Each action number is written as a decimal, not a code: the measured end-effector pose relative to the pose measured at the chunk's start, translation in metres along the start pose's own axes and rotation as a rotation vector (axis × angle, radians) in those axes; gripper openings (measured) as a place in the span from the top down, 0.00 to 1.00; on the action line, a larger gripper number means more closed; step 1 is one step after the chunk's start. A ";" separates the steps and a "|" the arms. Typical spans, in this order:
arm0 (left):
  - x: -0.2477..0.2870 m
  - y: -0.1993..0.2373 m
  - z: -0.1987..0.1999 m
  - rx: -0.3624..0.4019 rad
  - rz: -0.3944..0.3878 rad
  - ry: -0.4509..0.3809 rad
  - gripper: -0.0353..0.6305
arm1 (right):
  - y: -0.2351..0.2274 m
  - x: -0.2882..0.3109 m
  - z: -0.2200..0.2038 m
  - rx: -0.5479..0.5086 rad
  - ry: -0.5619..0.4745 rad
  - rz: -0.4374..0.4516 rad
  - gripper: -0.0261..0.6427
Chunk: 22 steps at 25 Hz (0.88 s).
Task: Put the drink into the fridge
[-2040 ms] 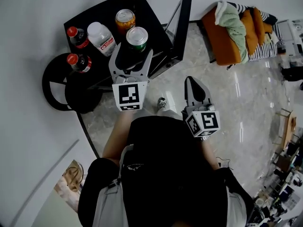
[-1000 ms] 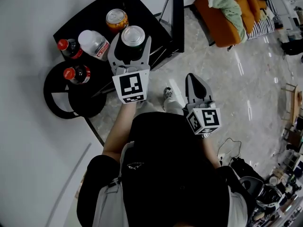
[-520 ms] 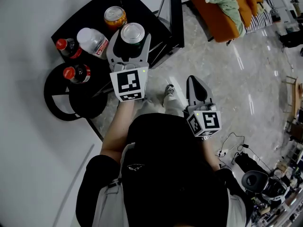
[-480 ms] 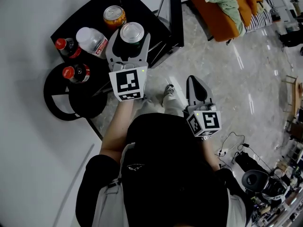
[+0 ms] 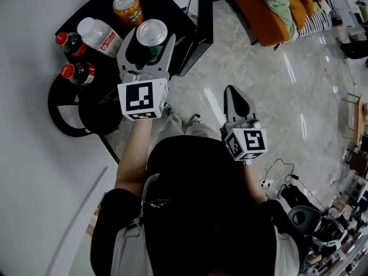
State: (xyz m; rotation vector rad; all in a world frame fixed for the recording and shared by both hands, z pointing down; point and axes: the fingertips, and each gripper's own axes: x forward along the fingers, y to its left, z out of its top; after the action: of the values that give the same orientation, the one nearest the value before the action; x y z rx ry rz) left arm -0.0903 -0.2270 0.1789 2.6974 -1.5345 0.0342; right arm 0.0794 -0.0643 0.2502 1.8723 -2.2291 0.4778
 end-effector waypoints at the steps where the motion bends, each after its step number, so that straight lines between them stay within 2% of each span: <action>1: -0.004 -0.006 0.001 0.006 -0.002 0.003 0.44 | -0.004 -0.004 0.000 0.002 -0.004 0.007 0.94; 7: -0.038 -0.051 0.008 0.036 0.006 0.004 0.44 | -0.031 -0.047 -0.012 -0.017 0.006 0.061 0.94; 12: -0.070 -0.095 0.000 0.006 0.009 0.025 0.44 | -0.047 -0.081 -0.028 -0.113 0.026 0.150 0.94; 16: -0.094 -0.124 -0.013 -0.002 0.020 0.049 0.44 | -0.046 -0.094 -0.039 -0.198 0.014 0.255 0.94; 19: -0.106 -0.141 -0.029 -0.008 0.012 0.069 0.44 | -0.035 -0.098 -0.047 -0.215 0.012 0.322 0.94; 22: -0.110 -0.148 -0.045 -0.019 0.012 0.082 0.44 | -0.023 -0.099 -0.047 -0.205 -0.024 0.343 0.94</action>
State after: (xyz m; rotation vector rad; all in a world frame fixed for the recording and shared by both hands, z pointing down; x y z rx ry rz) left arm -0.0194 -0.0545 0.2166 2.6369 -1.5209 0.1285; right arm 0.1171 0.0408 0.2625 1.4106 -2.5175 0.2628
